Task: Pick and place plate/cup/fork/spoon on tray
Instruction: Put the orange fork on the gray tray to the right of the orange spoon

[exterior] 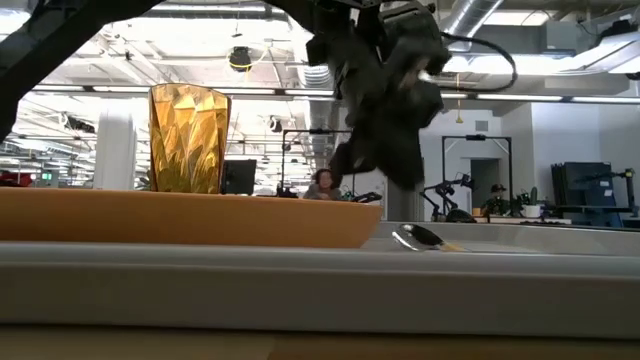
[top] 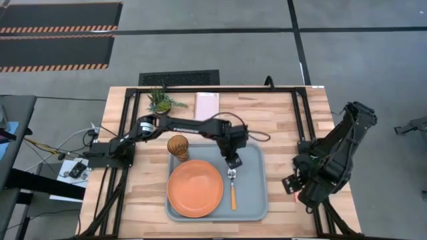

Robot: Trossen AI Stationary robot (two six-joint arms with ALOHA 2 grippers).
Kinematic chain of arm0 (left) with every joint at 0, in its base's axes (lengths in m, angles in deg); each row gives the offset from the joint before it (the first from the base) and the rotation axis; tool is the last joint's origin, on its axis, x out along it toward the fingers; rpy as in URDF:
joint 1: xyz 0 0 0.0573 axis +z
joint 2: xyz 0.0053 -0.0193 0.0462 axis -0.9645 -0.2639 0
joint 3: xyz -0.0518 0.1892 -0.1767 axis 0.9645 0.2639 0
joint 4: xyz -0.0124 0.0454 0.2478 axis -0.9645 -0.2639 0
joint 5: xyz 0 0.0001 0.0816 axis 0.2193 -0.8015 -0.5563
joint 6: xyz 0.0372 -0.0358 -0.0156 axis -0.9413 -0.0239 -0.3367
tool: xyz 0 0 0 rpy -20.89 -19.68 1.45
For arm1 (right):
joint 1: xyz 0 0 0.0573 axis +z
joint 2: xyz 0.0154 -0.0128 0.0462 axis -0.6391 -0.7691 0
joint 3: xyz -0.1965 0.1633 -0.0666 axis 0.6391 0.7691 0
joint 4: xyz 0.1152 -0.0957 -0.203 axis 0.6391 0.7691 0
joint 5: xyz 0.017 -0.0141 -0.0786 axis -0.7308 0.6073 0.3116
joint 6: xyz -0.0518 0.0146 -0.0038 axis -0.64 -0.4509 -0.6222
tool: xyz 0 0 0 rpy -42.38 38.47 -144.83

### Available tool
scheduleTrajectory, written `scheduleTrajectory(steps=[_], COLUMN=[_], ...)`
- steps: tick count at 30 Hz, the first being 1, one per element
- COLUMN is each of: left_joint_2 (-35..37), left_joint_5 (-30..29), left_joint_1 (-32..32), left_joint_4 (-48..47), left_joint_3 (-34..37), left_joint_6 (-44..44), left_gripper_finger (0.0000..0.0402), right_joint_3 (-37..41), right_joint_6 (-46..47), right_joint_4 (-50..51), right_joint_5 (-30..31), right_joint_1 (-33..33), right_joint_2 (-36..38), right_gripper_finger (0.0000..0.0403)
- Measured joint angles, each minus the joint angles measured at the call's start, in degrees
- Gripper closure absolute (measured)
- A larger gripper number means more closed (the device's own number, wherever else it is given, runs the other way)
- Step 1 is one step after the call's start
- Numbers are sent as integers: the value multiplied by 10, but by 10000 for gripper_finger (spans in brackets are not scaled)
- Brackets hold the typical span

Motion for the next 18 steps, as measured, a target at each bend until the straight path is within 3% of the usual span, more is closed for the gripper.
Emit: scheduleTrajectory(steps=[5, 11, 18], left_joint_2=[1, 3, 31], left_joint_5=[50, 52, 74], left_joint_1=[21, 29, 28], left_joint_4=[-43, -80, -97], left_joint_3=[-96, -209, -204], left_joint_6=[-9, -53, -67], left_gripper_finger=[349, 344, 279], right_joint_3=[42, 181, 259], right_joint_6=[89, 92, 102], right_joint_4=[-29, -205, -240], right_joint_5=[-41, -65, -107], right_joint_1=[5, 6, -7], right_joint_2=[-4, -8, -7], right_gripper_finger=[138, 138, 138])
